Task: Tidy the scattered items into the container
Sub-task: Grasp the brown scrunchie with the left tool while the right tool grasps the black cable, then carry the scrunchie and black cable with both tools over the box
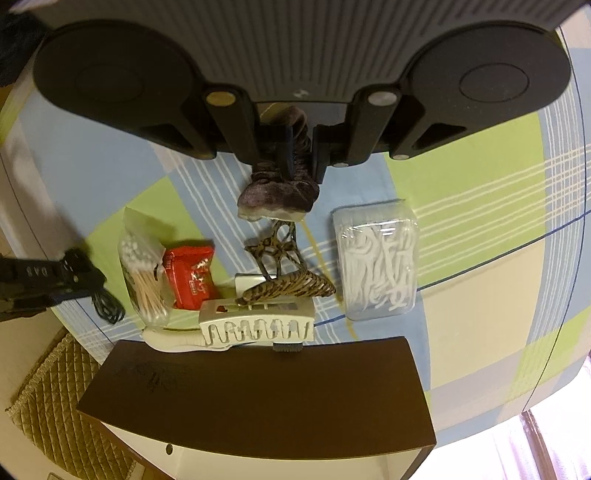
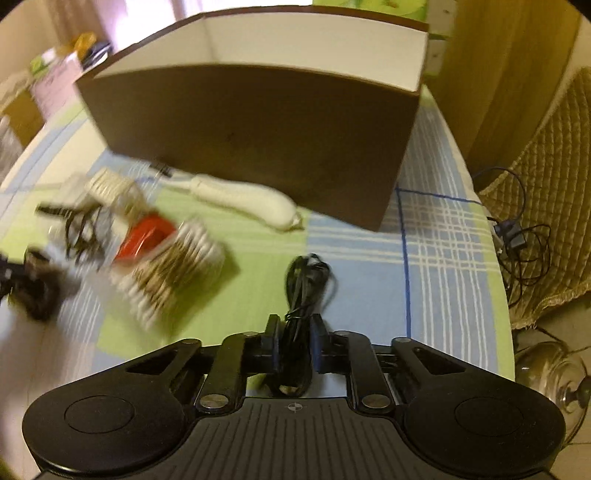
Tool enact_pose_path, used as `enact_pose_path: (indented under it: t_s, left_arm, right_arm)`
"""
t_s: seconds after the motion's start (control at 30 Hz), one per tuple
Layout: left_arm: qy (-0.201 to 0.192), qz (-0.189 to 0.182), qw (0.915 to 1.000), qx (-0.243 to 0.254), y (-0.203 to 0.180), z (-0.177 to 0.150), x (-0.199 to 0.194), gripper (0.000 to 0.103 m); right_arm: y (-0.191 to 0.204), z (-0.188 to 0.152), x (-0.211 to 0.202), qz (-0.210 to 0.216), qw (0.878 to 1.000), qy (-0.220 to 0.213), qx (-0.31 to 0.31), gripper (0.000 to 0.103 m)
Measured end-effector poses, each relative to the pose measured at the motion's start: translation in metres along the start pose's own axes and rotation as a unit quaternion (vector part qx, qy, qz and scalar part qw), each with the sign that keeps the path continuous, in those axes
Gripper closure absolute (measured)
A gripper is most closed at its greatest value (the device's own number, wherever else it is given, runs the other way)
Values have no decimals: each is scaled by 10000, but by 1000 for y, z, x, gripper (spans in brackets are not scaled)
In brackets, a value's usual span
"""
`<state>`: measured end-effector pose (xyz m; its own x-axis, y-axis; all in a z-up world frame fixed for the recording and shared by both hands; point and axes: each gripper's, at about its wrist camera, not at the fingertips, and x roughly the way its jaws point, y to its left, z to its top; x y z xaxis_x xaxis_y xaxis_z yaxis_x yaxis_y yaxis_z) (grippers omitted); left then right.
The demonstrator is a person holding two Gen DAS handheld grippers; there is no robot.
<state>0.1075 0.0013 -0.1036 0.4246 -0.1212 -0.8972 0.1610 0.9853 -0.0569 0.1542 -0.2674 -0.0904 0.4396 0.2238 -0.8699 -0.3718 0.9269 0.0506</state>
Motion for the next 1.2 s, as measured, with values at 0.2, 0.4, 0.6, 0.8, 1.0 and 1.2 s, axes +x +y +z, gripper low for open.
enact_pose_path:
  t_s: [0.2,0.4,0.6,0.8,1.0,1.2]
  left_arm:
    - [8,-52,9999,122,-9,-4,-1,98]
    - [-91,-128,9998,127,-9,-5,-12,99]
    - [-223,-148,9996,126,-11,-7,-24,99]
    - [-421,-191,9988,128,-12,-4,-40,99]
    - [-605,-199,9979,123,-12,2,-52,99]
    - [-788,-348,9963,71,-14,11,-64,99]
  right_arm:
    - [21,-19,-10,35,9997,59,-248,87]
    - [21,-33,-21,306,9993,154,153,87]
    - [19,-34,-41,429,9983,-9,393,87]
    - [20,-26,-56,475,9976,-250,444,87]
    - [24,-18,-63,520,9971,-384,400,87]
    - [28,-8,-73,648,9959,-559,303,87]
